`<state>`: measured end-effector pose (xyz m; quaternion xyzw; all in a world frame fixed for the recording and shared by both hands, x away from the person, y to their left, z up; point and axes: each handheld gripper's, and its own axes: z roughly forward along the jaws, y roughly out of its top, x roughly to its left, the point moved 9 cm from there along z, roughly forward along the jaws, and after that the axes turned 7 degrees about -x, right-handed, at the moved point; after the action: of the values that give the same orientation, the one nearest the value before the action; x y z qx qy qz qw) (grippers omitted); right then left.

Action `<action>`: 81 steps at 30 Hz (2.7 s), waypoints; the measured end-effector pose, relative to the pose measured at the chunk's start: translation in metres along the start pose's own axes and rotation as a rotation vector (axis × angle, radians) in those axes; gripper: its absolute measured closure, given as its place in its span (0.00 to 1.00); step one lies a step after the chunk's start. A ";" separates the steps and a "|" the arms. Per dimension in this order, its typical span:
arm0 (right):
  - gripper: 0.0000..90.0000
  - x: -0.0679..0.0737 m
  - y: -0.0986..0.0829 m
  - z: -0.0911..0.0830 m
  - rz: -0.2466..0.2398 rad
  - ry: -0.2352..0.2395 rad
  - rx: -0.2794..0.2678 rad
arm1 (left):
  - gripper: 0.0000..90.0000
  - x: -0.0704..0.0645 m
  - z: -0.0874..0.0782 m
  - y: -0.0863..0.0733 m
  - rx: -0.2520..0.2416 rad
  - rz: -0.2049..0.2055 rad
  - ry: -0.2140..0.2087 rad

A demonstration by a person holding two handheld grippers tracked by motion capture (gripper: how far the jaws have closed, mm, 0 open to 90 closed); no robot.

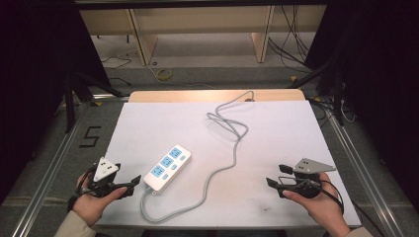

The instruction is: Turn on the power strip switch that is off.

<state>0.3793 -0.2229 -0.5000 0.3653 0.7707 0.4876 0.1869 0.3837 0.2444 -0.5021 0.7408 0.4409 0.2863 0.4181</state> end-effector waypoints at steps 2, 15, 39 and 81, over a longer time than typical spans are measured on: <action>0.34 -0.001 0.001 -0.001 0.000 -0.005 -0.003 | 0.24 0.001 -0.001 0.001 0.002 0.006 0.006; 0.35 -0.001 0.000 0.002 -0.001 -0.003 0.004 | 0.85 0.007 -0.005 0.006 0.027 0.041 0.071; 0.35 0.001 0.000 0.002 -0.001 0.003 0.002 | 1.00 -0.005 0.004 0.019 0.057 -0.005 0.042; 0.35 0.003 0.000 0.002 -0.009 0.002 0.008 | 1.00 -0.024 0.018 0.024 0.128 -0.001 -0.013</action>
<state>0.3786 -0.2201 -0.5005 0.3618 0.7746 0.4840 0.1867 0.3970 0.2100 -0.4908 0.7675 0.4561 0.2528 0.3729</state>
